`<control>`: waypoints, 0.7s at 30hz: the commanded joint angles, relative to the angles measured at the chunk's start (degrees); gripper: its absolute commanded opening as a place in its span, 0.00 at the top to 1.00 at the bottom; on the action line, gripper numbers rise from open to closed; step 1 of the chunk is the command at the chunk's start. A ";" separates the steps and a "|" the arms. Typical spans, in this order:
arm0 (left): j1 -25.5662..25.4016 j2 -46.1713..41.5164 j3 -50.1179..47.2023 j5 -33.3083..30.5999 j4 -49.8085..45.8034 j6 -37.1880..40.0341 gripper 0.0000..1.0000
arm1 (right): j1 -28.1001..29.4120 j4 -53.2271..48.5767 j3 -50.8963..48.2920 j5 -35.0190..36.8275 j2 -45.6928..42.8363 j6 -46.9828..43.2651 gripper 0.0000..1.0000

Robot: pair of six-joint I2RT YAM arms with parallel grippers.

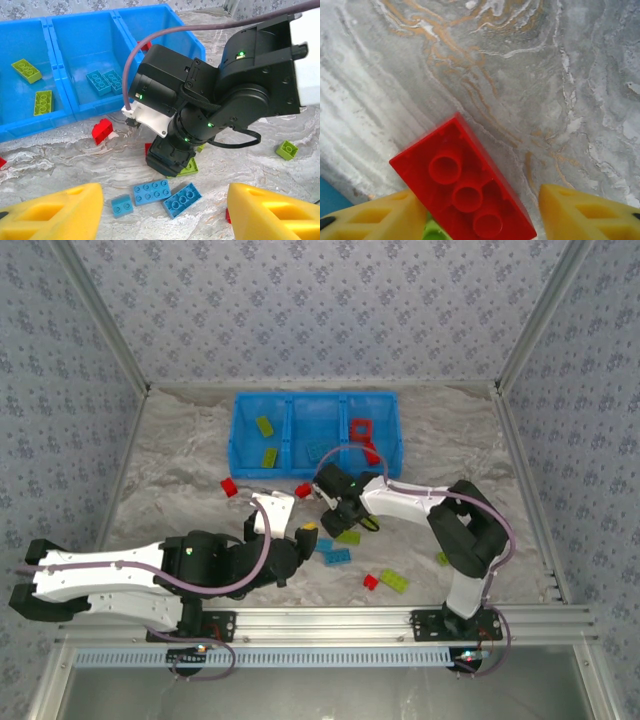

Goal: Sort the legos into containers by color

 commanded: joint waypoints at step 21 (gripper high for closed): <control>-0.51 1.49 0.65 0.35 2.07 0.36 0.32 | -2.40 -1.76 7.89 -2.56 6.64 -1.27 0.68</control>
